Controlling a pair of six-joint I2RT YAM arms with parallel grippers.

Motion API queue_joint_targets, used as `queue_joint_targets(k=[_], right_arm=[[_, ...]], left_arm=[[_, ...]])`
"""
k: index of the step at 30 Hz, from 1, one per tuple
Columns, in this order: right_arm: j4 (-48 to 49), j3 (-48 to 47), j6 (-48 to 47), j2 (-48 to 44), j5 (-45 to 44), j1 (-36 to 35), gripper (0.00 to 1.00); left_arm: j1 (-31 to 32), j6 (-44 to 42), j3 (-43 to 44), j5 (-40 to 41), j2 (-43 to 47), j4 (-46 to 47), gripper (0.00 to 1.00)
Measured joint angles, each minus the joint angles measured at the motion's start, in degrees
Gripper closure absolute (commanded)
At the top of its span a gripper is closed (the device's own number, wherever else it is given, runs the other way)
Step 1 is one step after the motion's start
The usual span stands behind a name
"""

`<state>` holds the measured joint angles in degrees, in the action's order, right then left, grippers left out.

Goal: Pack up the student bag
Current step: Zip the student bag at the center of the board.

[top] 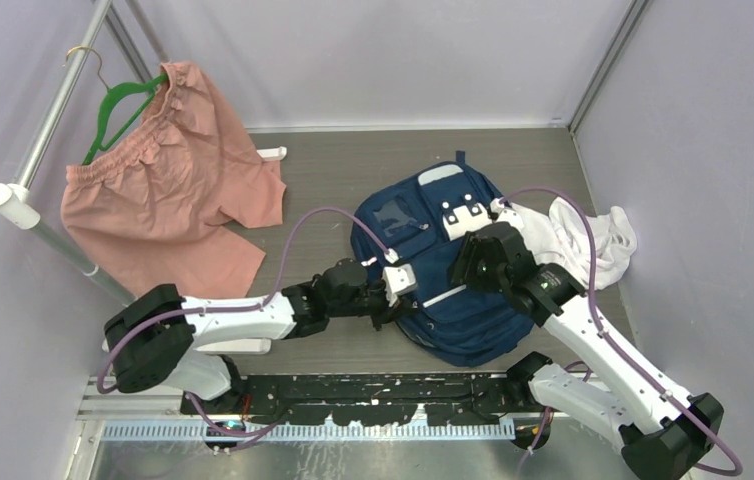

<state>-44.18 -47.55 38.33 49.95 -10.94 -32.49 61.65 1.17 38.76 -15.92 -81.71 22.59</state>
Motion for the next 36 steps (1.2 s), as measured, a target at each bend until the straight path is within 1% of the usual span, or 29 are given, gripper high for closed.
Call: queue_joint_targets(k=[5, 9, 12, 15, 18, 19, 20, 24, 27, 33, 34, 36], right_arm=[[7.3, 3.1, 1.8, 1.0, 2.4, 0.4, 0.48], [14.7, 5.8, 4.2, 2.0, 5.0, 0.7, 0.49], [18.1, 6.7, 5.9, 4.8, 7.1, 0.9, 0.48], [19.1, 6.6, 6.8, 5.4, 8.8, 0.9, 0.49], [17.9, 6.1, 7.0, 5.0, 9.2, 0.9, 0.48], [17.1, 5.7, 7.0, 4.6, 9.1, 0.9, 0.48], [16.2, 5.4, 7.0, 4.2, 9.0, 0.9, 0.48], [10.6, 4.2, 6.3, 0.8, 6.6, 0.9, 0.47], [4.6, 1.9, 4.9, -2.6, 2.3, 0.9, 0.47], [-3.8, -0.9, 3.9, -7.5, -7.5, 0.9, 0.47], [-4.9, -0.9, 4.0, -8.0, -8.8, 0.9, 0.48], [-6.9, -0.9, 4.1, -8.5, -11.2, 1.0, 0.48]], left_arm=[[0.5, 1.7, -0.1, 1.6, 2.3, -3.7, 1.00], [3.8, 3.4, -0.5, 3.8, 1.7, -2.8, 1.00], [8.4, 4.4, -0.4, 5.8, -1.5, -0.4, 1.00], [11.2, 6.5, 1.4, 7.0, -6.9, 2.4, 1.00], [12.6, 9.6, 3.7, 6.9, -10.5, 6.1, 0.79], [13.0, 11.0, 4.2, 6.9, -11.1, 7.4, 0.73], [13.3, 12.2, 4.3, 6.8, -11.3, 8.4, 0.71], [14.5, 15.0, 4.0, 7.8, -9.0, 8.3, 0.70], [14.9, 16.7, 3.6, 12.2, -2.7, 3.5, 0.71], [14.9, 23.3, 3.7, 25.5, 11.3, -5.9, 0.73], [14.9, 25.5, 3.7, 28.7, 12.8, -7.6, 0.72], [14.9, 30.0, 3.7, 34.4, 15.0, -11.4, 0.64]])
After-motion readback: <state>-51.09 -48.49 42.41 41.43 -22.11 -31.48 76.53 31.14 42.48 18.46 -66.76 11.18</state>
